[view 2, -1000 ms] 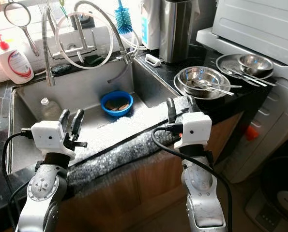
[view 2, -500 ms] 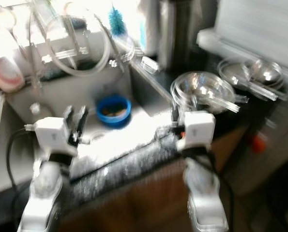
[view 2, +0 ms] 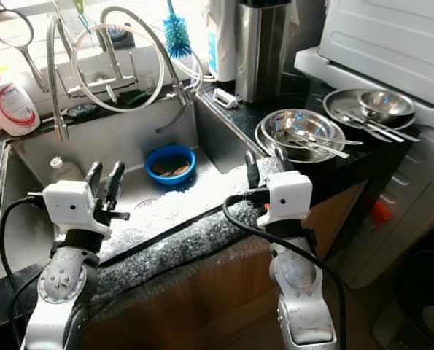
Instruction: Kitchen organization
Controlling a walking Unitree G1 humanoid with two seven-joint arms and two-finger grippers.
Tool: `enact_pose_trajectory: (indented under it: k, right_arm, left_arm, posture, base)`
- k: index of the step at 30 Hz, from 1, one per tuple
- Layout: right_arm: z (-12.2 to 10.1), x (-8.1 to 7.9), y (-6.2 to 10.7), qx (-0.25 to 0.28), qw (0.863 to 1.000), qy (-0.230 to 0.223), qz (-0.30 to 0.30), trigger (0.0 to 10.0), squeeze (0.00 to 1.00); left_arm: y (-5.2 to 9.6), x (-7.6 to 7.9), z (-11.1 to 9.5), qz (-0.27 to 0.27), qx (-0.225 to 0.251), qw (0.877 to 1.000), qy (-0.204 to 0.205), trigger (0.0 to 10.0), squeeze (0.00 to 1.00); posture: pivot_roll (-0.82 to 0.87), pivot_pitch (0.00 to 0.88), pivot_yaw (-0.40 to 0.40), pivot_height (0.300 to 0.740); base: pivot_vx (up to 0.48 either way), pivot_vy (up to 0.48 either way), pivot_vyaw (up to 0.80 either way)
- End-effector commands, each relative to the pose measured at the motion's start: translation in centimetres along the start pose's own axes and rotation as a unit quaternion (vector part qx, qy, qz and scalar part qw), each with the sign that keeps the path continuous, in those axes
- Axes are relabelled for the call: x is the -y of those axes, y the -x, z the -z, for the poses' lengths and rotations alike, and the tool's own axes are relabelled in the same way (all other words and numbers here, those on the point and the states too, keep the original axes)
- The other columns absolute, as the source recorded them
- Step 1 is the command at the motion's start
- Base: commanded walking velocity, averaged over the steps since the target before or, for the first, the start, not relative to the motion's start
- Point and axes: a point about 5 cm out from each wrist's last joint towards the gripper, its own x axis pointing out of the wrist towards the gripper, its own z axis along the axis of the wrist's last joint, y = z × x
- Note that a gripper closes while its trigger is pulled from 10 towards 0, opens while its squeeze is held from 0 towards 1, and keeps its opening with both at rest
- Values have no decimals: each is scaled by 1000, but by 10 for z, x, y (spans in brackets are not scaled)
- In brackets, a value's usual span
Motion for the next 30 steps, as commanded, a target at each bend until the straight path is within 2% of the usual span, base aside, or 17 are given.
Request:
enact_pose_trajectory:
  k: [1, 16, 30]
  right_arm:
    - [-4, -3, -2, 9, 1000, -2, -8, 10000, 0]
    - [-3, -5, 0, 6, 1000, 1, -21, 10000, 0]
    - [-2, -9, -1, 4, 999, 0, -32, 10000, 0]
  left_arm:
    - [0, -3, -2, -3, 2, 1000, -15, 10000, 0]
    - [0, 0, -1, 0, 1, 1000, -15, 10000, 0]
    - [-1, -2, -1, -5, 1, 1000, -15, 10000, 0]
  posture:
    - [-210, 0, 75, 740]
    - [-214, 0, 73, 740]
    - [-210, 0, 67, 740]
  base:
    - [0, 0, 0]
    - [0, -249, 0]
    - [0, 0, 0]
